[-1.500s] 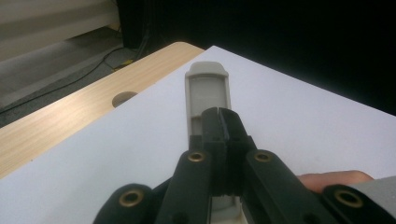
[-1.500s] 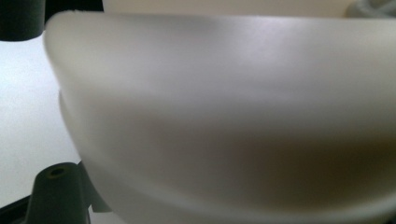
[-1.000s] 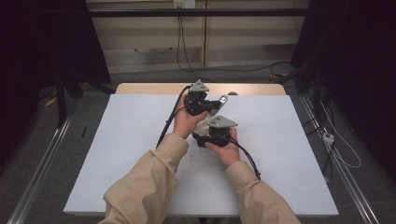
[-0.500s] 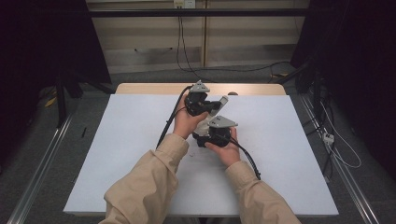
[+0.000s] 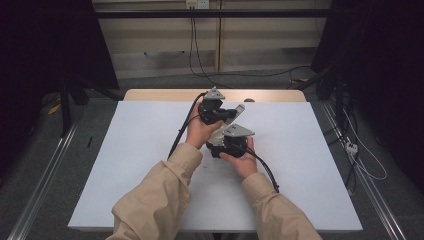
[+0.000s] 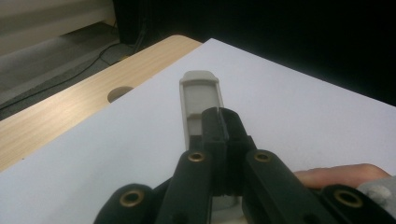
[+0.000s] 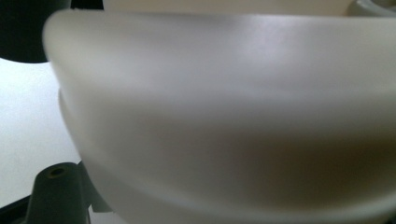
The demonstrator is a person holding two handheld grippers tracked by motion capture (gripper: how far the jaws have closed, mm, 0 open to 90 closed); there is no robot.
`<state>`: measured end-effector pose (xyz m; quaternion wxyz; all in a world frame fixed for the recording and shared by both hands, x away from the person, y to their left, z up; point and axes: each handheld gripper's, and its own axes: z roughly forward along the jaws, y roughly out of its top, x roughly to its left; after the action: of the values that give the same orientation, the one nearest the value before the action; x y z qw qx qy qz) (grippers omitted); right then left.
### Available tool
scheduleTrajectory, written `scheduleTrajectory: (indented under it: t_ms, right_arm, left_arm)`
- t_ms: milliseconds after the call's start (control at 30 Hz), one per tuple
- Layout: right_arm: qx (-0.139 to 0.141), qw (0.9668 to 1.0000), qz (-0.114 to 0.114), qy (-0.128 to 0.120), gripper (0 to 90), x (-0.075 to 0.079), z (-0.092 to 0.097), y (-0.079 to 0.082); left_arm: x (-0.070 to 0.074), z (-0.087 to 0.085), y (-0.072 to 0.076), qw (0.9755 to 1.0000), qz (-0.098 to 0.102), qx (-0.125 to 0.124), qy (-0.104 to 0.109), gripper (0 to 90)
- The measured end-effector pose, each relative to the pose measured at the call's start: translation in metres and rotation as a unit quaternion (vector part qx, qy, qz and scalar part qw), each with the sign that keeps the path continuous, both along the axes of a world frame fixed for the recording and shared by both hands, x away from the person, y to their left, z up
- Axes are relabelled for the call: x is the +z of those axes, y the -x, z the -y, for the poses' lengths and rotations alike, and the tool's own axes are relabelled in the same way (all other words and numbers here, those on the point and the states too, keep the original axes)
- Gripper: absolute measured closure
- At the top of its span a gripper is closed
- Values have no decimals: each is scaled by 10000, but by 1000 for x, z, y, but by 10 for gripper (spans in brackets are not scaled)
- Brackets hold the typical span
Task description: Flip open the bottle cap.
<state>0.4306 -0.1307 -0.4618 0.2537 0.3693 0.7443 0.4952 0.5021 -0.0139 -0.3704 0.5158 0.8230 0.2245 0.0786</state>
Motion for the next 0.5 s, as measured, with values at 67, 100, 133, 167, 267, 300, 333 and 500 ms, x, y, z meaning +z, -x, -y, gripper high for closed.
scheduleTrajectory:
  t_ms: [67,100,133,167,267,300,333,500]
  right_arm:
    - [3,10000,-2,1,190,0,0,0]
    - [5,10000,10,7,190,0,0,0]
    - [5,10000,10,7,190,0,0,0]
    - [2,10000,7,6,190,0,0,0]
    - [3,10000,8,5,191,0,0,0]
    - [1,10000,-8,0,190,0,0,0]
    - [0,10000,-9,-4,190,0,0,0]
    - [18,10000,-10,-19,190,0,1,0]
  left_arm:
    - [0,-1,-1,10000,9,-24,-27,900]
    - [-1,0,-1,10000,-6,-21,-21,900]
    - [-1,0,0,10000,-10,-20,-28,900]
    - [-1,0,0,10000,-11,-20,-31,900]
    - [-1,0,0,10000,-36,-10,-36,900]
    - [-1,0,0,10000,-45,-9,-48,900]
    - [-1,0,0,10000,-34,-15,-61,900]
    - [-1,-1,0,9999,-34,-46,-82,900]
